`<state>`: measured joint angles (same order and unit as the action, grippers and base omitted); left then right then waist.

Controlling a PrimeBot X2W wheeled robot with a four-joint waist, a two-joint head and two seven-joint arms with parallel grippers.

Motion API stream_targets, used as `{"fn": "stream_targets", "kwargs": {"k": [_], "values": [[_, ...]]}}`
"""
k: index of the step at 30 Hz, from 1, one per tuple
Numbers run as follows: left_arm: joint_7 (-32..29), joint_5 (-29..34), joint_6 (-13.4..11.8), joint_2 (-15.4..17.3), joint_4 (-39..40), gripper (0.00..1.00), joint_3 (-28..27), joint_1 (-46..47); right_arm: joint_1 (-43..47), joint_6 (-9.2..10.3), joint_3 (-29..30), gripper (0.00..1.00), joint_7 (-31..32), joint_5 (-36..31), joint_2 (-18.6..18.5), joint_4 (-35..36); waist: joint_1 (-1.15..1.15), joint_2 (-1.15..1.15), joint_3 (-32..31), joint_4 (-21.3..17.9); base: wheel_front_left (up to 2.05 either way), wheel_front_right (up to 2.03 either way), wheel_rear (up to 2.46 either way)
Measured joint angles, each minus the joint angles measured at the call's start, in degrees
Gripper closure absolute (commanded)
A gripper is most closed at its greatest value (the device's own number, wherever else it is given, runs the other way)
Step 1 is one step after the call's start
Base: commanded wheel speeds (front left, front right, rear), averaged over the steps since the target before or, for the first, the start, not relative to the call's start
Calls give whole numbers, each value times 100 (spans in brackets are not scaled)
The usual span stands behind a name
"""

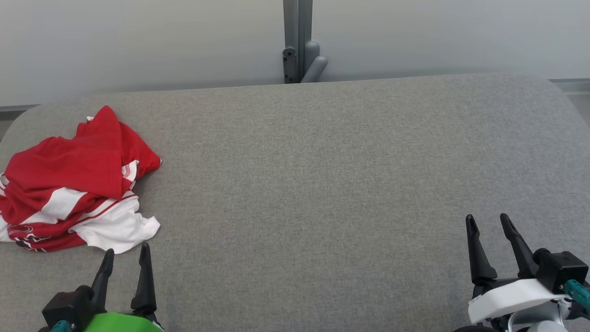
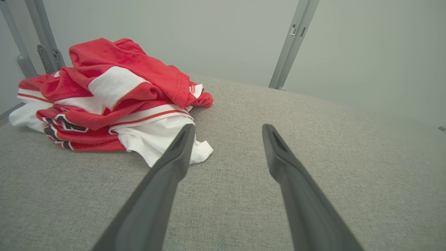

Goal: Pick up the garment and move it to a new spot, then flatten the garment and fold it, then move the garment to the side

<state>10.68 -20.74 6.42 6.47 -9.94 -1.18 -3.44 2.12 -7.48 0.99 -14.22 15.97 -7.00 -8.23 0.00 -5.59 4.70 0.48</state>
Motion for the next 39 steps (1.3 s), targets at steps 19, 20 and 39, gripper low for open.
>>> {"fn": "stream_targets", "kwargs": {"k": [19, 20, 39], "values": [[230, 853, 57, 42, 1, 0, -10, -178, 222, -1, 237, 0, -34, -1202, 196, 79, 0, 0, 1, 60, 0, 0, 0], [236, 900, 62, 42, -2, 0, -11, -181, 232, -1, 247, 0, -34, -1265, 205, 79, 0, 0, 2, 65, 0, 0, 0], [436, 1572, 101, 15, -114, 0, -208, -270, 330, -2, 580, 0, -57, -2149, 371, 91, 0, 0, -34, 87, 0, 0, 0]]}}
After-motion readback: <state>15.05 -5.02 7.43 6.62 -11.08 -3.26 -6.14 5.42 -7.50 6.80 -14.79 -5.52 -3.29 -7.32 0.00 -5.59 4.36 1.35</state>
